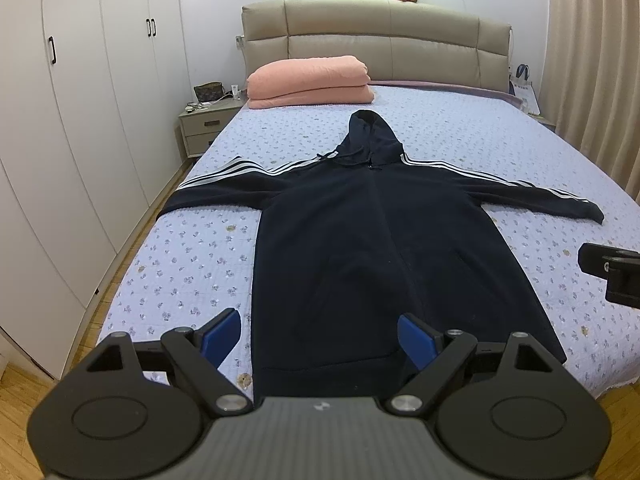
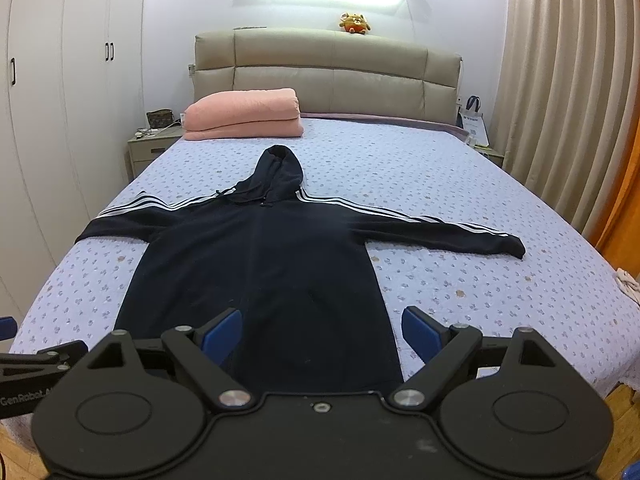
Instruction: Fold large clothes
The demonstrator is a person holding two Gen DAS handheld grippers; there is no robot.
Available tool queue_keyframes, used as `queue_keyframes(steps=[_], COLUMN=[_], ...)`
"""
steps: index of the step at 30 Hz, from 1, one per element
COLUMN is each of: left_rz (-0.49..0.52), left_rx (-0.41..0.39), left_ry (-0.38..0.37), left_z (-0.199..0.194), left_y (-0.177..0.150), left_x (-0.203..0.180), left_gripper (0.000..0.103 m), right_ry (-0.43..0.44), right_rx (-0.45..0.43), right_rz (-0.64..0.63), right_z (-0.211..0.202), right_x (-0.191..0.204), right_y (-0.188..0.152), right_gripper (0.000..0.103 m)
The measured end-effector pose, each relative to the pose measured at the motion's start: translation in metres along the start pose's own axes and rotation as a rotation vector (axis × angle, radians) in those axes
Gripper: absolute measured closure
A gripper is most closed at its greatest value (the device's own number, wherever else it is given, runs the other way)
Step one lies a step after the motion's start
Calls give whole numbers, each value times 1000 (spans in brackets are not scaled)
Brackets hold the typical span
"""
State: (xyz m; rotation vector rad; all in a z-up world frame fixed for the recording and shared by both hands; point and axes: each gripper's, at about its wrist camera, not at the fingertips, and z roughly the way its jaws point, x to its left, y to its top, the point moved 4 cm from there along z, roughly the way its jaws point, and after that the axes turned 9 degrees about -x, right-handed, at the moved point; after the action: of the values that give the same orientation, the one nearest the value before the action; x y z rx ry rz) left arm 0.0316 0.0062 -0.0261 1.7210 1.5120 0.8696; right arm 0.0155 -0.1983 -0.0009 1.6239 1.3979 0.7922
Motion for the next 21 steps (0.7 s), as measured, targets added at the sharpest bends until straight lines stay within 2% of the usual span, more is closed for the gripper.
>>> queue_keyframes(steps=[21], left_rz=[-9], left_rx=[12], left_ry=[9], left_z=[2], left_y=[0], left_x=[-1], left_gripper=[16], right_ry=[17], right_rx=[10], right_rz=[-2], right_z=[-1], right_x=[1], right_y=[3], right_gripper=[0])
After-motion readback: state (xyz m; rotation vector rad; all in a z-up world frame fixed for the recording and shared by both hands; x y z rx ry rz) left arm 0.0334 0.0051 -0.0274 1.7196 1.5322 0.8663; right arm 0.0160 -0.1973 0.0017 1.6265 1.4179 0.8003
